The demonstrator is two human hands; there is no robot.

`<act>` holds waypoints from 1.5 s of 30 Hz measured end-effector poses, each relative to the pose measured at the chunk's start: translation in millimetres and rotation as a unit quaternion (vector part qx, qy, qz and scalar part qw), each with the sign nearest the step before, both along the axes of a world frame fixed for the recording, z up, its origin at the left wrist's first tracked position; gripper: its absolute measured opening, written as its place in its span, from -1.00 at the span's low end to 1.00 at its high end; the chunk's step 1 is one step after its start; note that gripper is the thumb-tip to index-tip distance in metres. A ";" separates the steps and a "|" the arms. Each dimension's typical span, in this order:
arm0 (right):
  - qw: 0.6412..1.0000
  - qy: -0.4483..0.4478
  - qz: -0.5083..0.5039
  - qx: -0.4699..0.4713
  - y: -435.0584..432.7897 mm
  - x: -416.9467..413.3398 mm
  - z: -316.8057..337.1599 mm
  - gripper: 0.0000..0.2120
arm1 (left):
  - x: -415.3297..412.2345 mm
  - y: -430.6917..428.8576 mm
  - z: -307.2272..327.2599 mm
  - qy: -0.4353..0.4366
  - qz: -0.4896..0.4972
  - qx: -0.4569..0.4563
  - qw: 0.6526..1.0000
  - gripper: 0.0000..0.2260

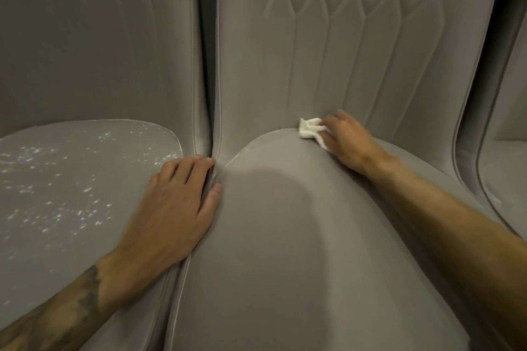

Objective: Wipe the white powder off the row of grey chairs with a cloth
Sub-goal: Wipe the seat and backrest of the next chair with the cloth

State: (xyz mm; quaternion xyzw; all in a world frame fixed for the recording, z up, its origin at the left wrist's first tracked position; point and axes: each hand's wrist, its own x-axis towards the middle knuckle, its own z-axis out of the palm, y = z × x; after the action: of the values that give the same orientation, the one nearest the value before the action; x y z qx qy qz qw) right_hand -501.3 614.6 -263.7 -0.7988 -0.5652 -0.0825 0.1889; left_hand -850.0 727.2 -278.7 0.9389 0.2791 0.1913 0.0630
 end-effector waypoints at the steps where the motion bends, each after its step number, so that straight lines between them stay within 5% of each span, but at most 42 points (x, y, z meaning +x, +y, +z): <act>1: 0.999 -0.008 -0.042 0.003 -6.1 5.4 -1.0 -0.82 | -0.1 -0.2 -0.2 -0.001 0.003 -0.001 1.000 -0.60; 6: 0.998 0.027 -0.051 0.015 28.0 -35.9 -2.3 -0.54 | 1.6 -0.3 -0.9 -0.004 0.005 -0.001 1.000 -0.61; 10: 0.997 0.035 0.068 -0.017 31.8 -44.1 2.3 -0.76 | 1.2 0.5 -1.7 -0.009 -0.002 0.005 1.000 -0.63; 16: 0.998 0.031 -0.054 0.015 32.0 -33.1 -4.0 -0.72 | 0.2 0.1 -2.2 -0.012 0.006 0.007 1.000 -0.62; 22: 0.990 0.063 0.124 -0.025 39.7 -76.2 5.6 -0.78 | 1.2 1.5 -3.5 -0.009 0.002 0.005 1.000 -0.61; 27: 0.997 0.062 -0.036 0.002 33.2 -37.5 1.8 -0.78 | 0.2 0.3 -2.9 -0.014 0.007 0.008 1.000 -0.63; 30: 0.995 0.071 0.064 0.013 46.4 -86.1 0.5 -0.67 | 0.6 0.5 -3.2 -0.013 0.006 0.004 1.000 -0.63; 33: 0.981 0.075 0.176 -0.013 35.7 -113.0 5.3 -0.79 | 1.0 0.7 -3.1 -0.011 0.005 0.003 1.000 -0.62; 39: 0.997 0.066 0.049 0.003 40.4 -66.1 7.0 -0.77 | 0.6 1.0 -3.9 -0.017 0.007 0.005 1.000 -0.61; 45: 0.976 0.057 0.209 -0.013 27.4 -126.2 6.7 -0.82 | 3.4 4.8 -6.9 -0.015 0.003 0.017 1.000 -0.63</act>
State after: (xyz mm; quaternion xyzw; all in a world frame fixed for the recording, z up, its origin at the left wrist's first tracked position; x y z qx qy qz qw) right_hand -627.5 642.0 -256.9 -0.6685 -0.7093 0.0121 0.2232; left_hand -846.6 732.0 -285.6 0.9359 0.2779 0.2104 0.0510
